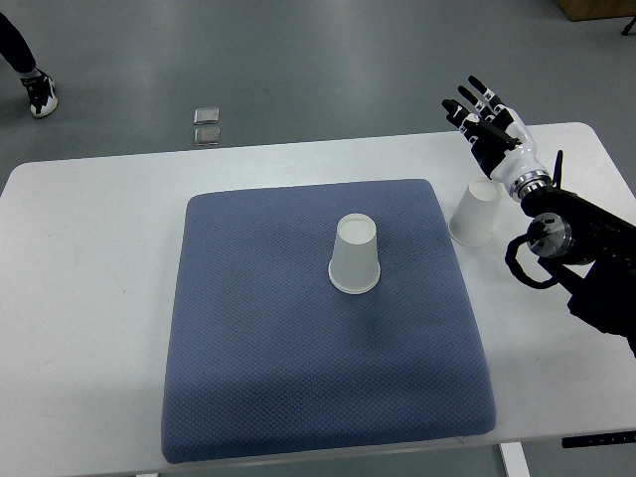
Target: Stack paper cups
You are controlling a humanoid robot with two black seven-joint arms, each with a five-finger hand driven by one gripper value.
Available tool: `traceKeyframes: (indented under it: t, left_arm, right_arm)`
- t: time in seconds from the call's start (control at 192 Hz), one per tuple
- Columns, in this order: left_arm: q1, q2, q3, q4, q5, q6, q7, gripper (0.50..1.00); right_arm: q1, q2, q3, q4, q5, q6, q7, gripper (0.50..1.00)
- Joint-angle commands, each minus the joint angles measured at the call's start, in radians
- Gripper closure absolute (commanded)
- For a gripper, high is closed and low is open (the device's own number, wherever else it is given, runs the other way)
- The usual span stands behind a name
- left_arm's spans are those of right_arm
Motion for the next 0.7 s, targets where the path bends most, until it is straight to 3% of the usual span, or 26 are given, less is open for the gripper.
traceKeyframes:
  t: [0.0, 0.693]
  left_arm:
    - [-0.002, 0.000, 0.002, 0.001, 0.000, 0.002, 0.000, 0.500]
    - [0.000, 0.000, 0.002, 0.004, 0.000, 0.002, 0.000, 0.500]
  right_arm:
    - [0.000, -0.001, 0.000, 0.000, 0.000, -0.001, 0.001, 0.587]
    - [0.003, -0.006, 0.002, 0.000, 0.000, 0.000, 0.001, 0.587]
